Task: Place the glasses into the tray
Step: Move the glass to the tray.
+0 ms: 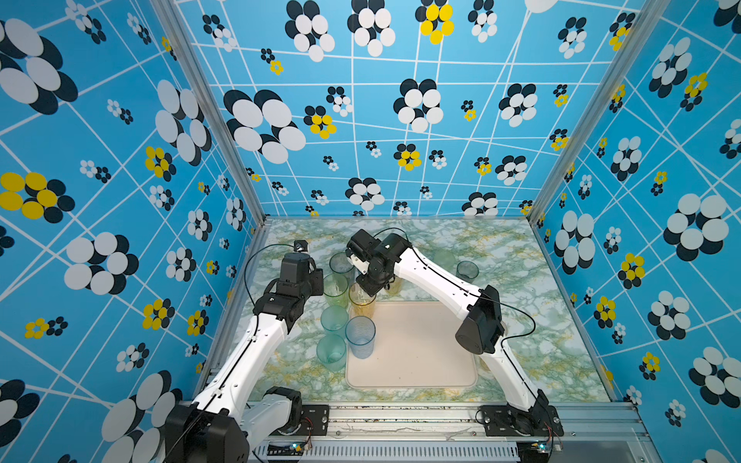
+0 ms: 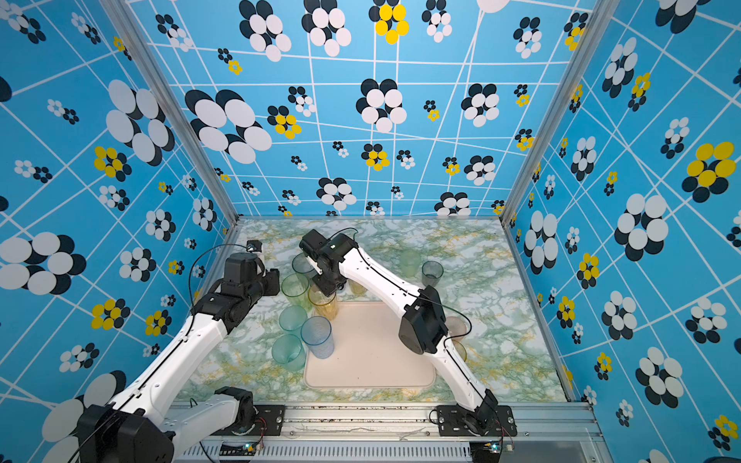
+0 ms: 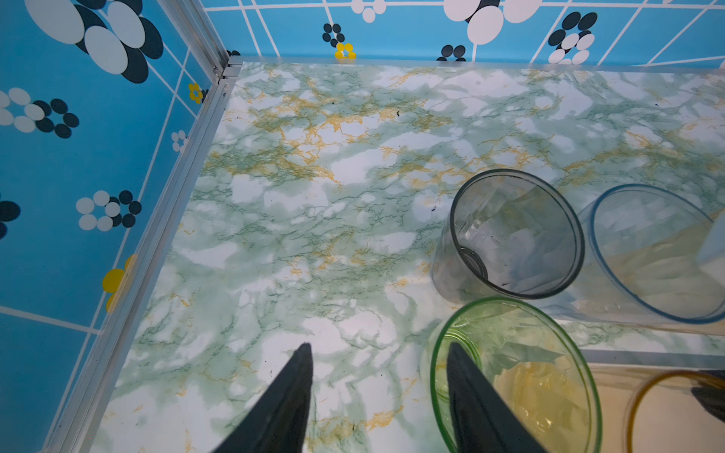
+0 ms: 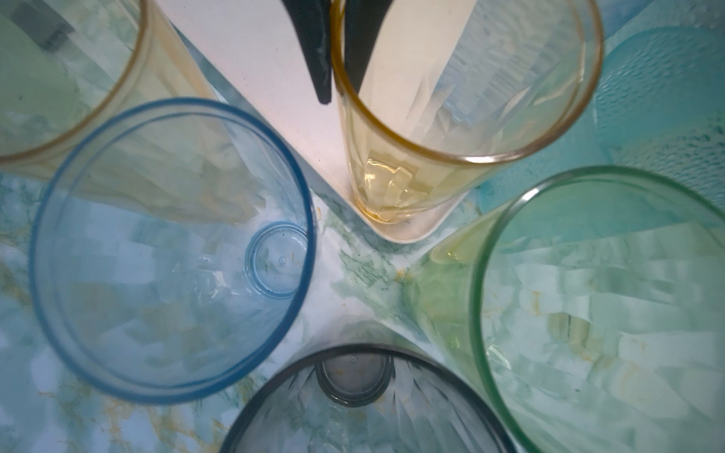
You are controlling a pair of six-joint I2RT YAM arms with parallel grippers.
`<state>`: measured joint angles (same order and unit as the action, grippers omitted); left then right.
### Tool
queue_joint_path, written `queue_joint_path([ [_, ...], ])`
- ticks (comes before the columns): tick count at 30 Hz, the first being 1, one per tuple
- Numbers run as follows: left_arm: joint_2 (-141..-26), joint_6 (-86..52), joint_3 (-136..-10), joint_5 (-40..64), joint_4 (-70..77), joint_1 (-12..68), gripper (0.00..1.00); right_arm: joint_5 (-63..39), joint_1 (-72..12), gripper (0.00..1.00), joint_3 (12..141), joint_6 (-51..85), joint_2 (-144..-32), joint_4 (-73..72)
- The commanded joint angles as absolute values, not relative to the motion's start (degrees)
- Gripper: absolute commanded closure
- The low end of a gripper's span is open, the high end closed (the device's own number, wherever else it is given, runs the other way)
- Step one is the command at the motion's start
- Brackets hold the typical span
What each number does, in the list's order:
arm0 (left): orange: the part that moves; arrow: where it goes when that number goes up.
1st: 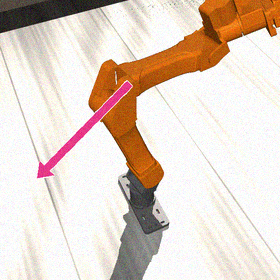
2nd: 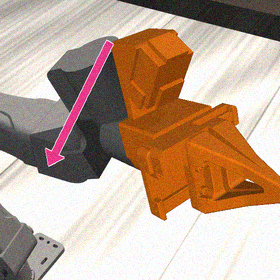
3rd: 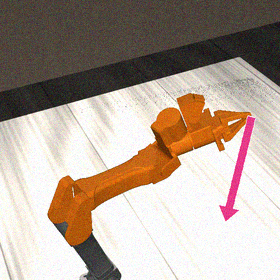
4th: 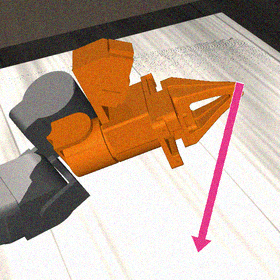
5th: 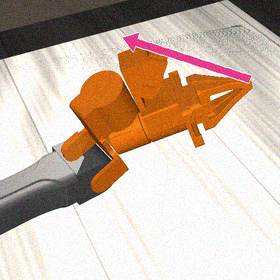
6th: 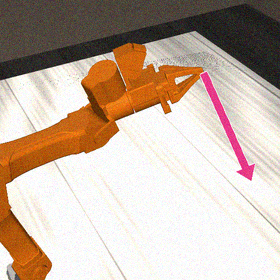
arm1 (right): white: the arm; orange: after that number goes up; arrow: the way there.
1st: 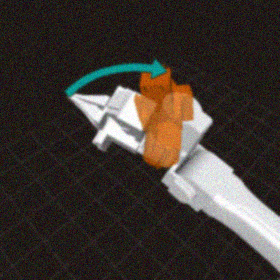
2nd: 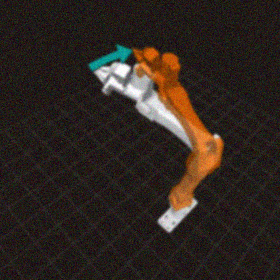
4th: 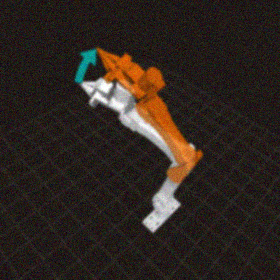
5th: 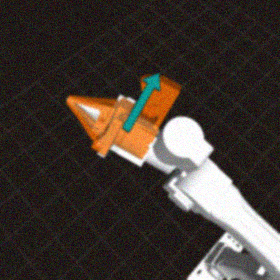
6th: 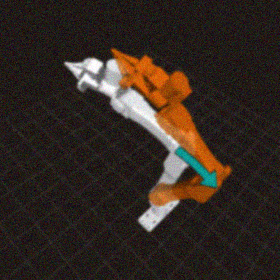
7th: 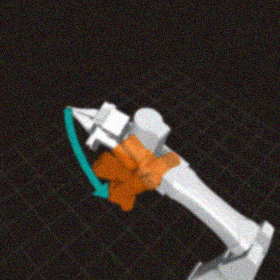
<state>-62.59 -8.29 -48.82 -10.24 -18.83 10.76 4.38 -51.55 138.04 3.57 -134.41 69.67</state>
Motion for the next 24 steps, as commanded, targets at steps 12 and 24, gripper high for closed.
queue_joint_path([
  [12,-62.6,-7.6,-49.7,-9.3,-17.8,10.2,0.44,2.8,-51.3,0.72,138.9,3.4,-134.1,70.1],
  [24,-62.2,-7.7,-49.4,-9.5,-17.5,10.1,0.44,5.4,-51.3,0.65,132.0,3.7,-124.2,65.2],
])
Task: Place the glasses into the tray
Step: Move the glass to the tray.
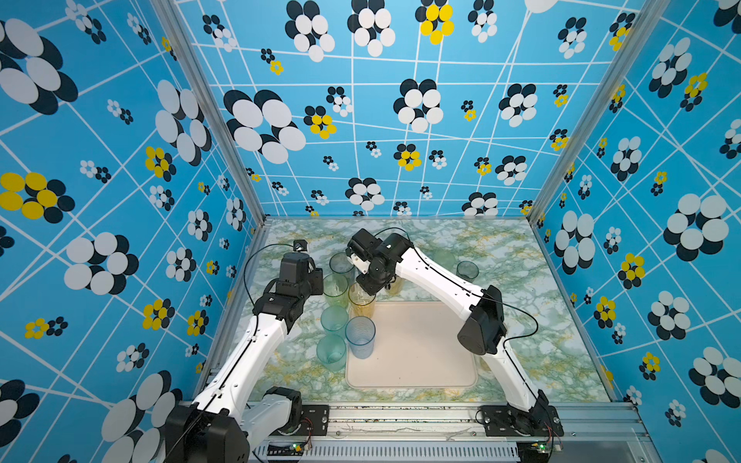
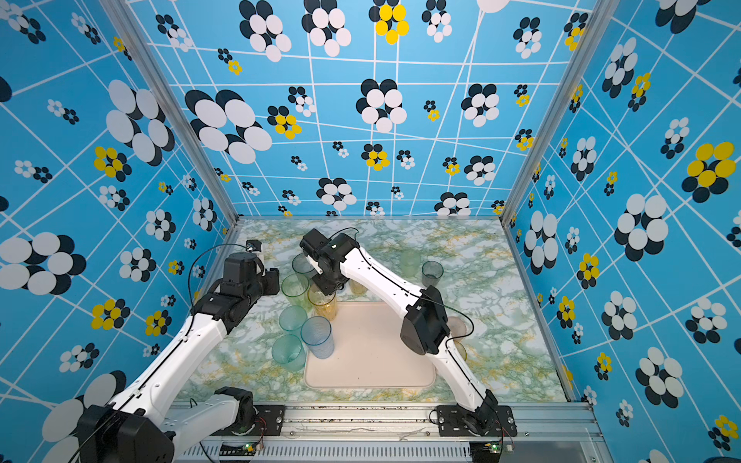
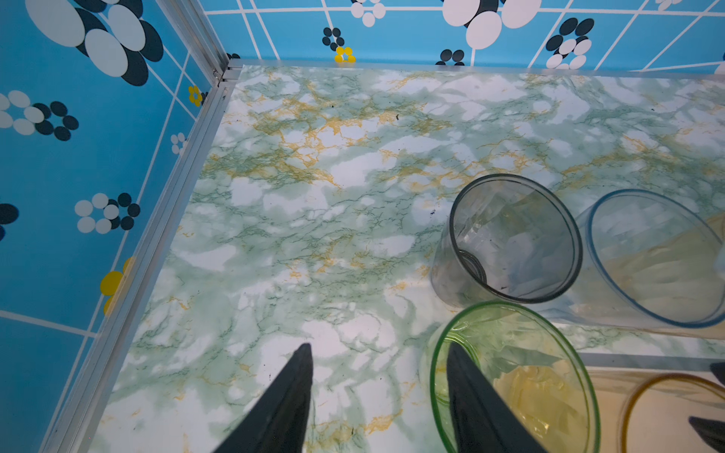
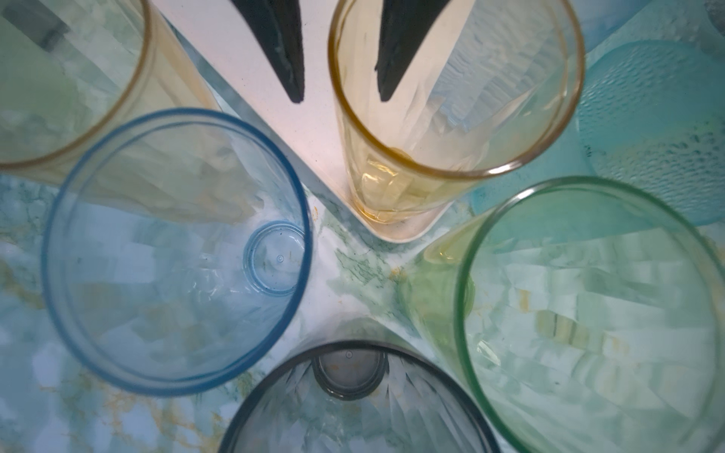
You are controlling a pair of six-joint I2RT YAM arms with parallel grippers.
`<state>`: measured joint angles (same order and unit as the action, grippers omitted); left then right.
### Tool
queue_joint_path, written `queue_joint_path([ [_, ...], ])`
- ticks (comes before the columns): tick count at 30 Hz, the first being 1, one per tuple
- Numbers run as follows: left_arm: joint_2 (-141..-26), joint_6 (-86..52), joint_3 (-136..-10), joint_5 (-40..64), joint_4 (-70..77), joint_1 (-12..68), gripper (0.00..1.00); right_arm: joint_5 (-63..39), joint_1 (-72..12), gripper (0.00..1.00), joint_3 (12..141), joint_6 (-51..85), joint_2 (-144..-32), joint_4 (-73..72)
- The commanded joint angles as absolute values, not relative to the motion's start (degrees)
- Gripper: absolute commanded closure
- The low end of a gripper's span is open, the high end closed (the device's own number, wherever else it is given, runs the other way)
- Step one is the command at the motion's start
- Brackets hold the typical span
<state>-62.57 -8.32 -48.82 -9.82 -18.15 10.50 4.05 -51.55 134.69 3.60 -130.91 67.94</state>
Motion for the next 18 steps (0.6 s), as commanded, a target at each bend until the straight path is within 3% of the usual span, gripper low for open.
queue_joint_path([
  [1,-62.1,-7.6,-49.4,-9.5,-17.5,10.1,0.45,5.7,-51.3,0.65,130.5,3.8,-122.1,64.5],
  [5,-62.0,-7.6,-49.3,-9.6,-17.5,10.1,0.45,6.4,-51.3,0.65,121.9,4.8,-114.3,61.3],
  [10,-61.8,-7.5,-48.9,-9.8,-17.4,10.3,0.45,0.1,-51.4,0.69,112.1,6.8,-107.6,61.2],
  [18,-60.8,-7.9,-48.5,-10.1,-17.9,10.7,0.45,-5.4,-56.5,0.73,105.8,9.9,-106.1,61.0],
])
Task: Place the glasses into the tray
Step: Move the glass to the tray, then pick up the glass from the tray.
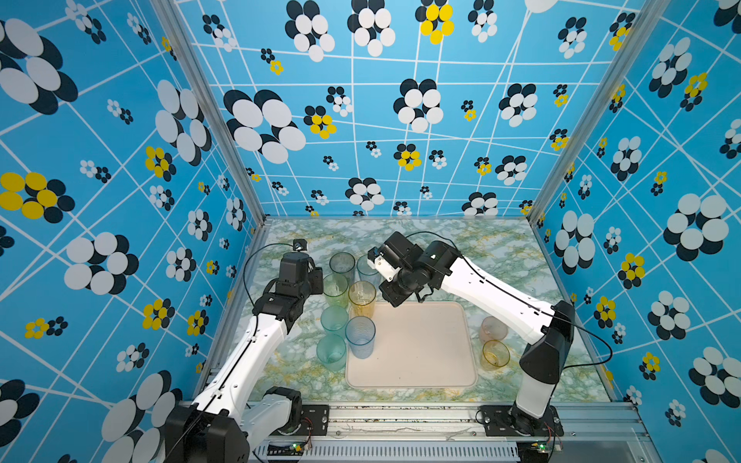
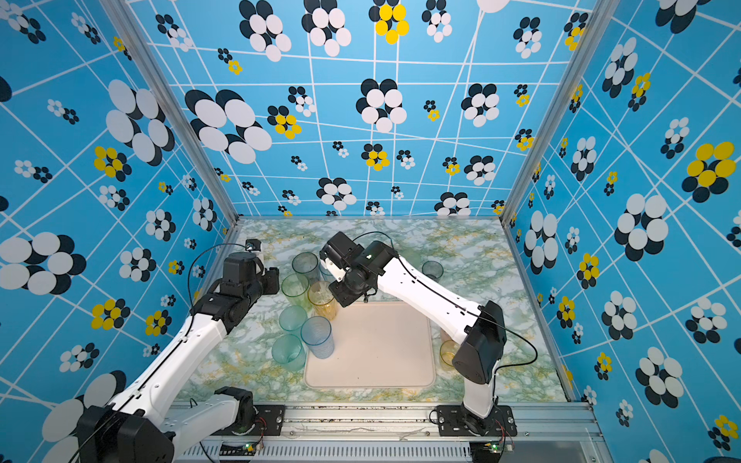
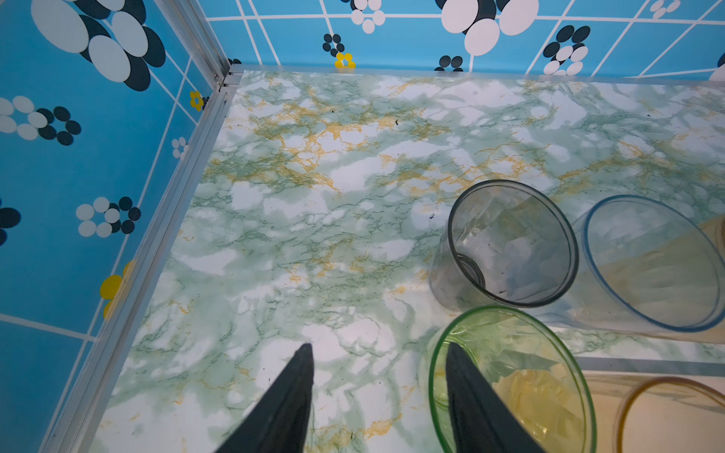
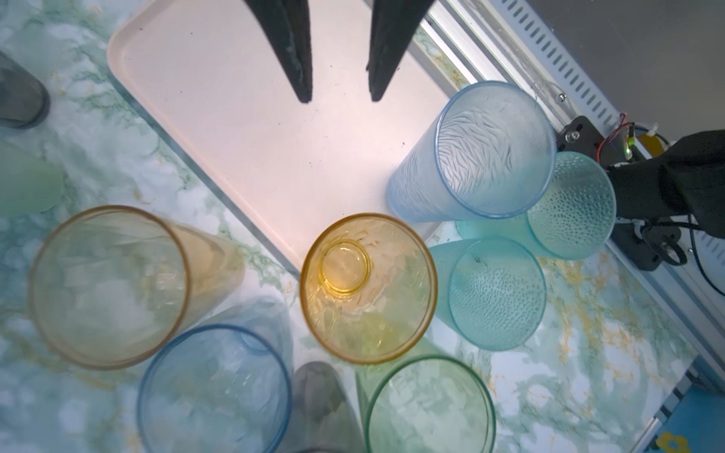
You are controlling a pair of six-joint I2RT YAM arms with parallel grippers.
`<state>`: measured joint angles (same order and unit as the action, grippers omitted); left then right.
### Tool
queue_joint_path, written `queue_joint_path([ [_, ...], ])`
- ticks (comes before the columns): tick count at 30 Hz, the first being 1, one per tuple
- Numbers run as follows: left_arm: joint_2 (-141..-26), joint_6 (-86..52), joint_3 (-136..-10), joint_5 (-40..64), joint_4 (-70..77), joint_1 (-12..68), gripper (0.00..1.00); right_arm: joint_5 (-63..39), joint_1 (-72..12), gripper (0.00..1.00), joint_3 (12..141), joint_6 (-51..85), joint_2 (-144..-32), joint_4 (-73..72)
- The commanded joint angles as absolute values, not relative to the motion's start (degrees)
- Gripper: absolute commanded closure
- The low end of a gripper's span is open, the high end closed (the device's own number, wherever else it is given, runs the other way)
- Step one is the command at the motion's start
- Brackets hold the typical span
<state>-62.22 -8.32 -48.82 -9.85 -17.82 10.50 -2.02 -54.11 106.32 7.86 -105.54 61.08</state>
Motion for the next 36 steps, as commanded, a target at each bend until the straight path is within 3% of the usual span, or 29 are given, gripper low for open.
queue_joint_path([
  [1,-60.7,-7.9,-48.6,-10.1,-18.0,10.7,0.45,-5.8,-57.0,0.72,105.7,10.2,-106.2,60.8],
  [36,-58.9,-7.7,-47.3,-10.2,-17.4,11.0,0.44,-2.2,-60.4,0.72,110.3,12.5,-115.0,62.8],
])
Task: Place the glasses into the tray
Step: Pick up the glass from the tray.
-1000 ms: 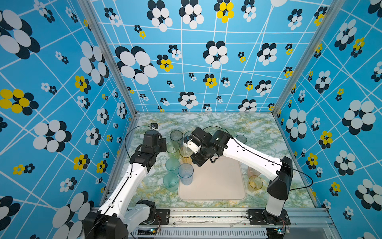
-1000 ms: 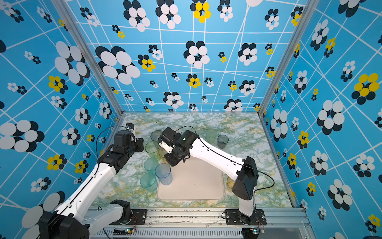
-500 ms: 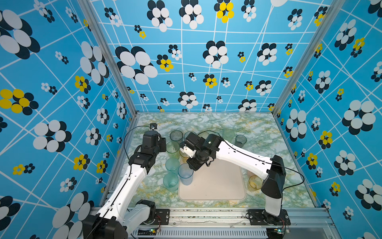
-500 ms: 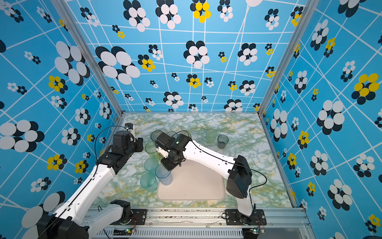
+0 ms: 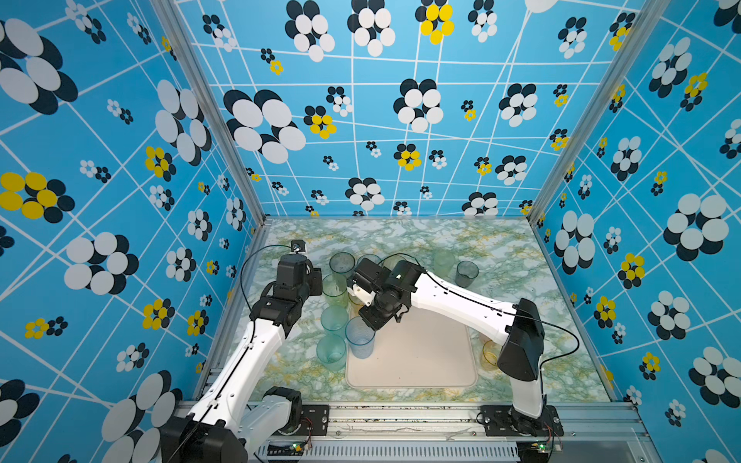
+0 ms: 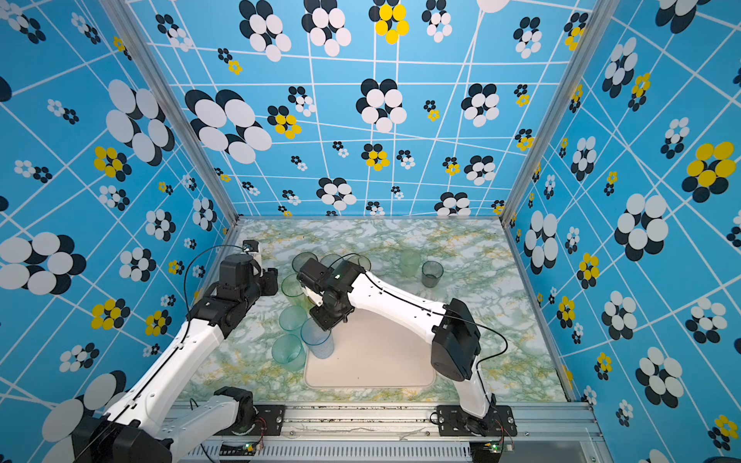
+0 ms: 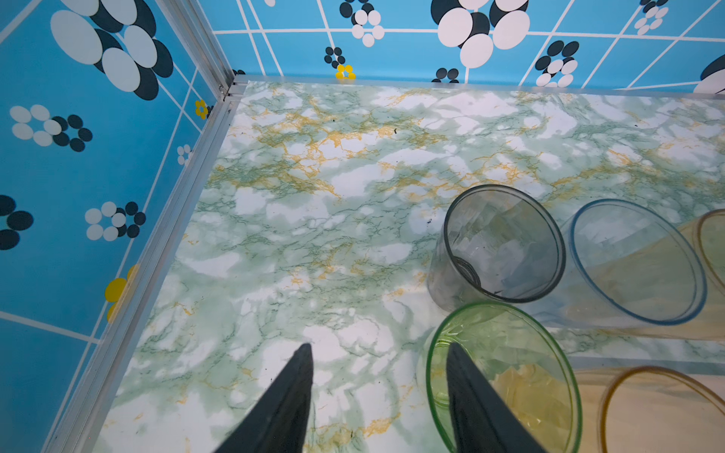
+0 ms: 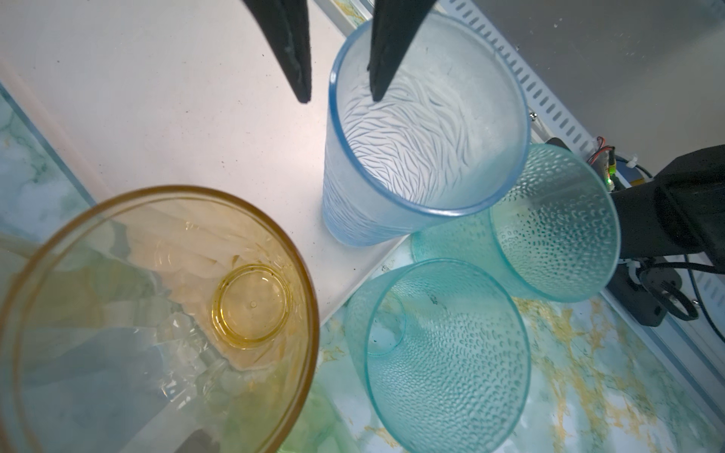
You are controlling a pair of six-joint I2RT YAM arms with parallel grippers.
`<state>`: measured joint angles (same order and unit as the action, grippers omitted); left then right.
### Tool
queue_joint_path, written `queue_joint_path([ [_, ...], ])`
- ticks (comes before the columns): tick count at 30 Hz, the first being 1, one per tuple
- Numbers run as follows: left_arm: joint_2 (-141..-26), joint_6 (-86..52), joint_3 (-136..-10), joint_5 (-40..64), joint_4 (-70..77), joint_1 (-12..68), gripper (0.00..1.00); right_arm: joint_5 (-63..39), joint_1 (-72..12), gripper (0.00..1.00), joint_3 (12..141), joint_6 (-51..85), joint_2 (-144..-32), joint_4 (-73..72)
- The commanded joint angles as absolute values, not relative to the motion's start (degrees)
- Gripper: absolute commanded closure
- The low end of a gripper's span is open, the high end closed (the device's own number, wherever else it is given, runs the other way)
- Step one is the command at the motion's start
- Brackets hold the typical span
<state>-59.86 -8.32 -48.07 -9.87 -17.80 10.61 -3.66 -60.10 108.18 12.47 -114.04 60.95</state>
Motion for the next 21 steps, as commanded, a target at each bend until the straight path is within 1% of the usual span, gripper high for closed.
queue_joint_path([
  [1,-58.9,-7.6,-47.3,-10.2,-17.5,10.9,0.44,-1.9,-60.3,0.73,110.7,12.5,-115.4,63.0],
  [12,-59.2,-7.5,-47.3,-10.2,-17.2,10.7,0.45,-0.2,-60.4,0.87,112.9,11.6,-117.3,65.1],
  [17,-59.2,-7.5,-47.2,-10.0,-17.1,10.6,0.44,-0.5,-60.5,0.88,113.0,11.4,-117.5,65.6],
  [21,-59.2,-7.6,-47.2,-10.0,-17.1,10.6,0.44,0.2,-60.6,0.93,113.2,11.3,-117.2,65.5],
])
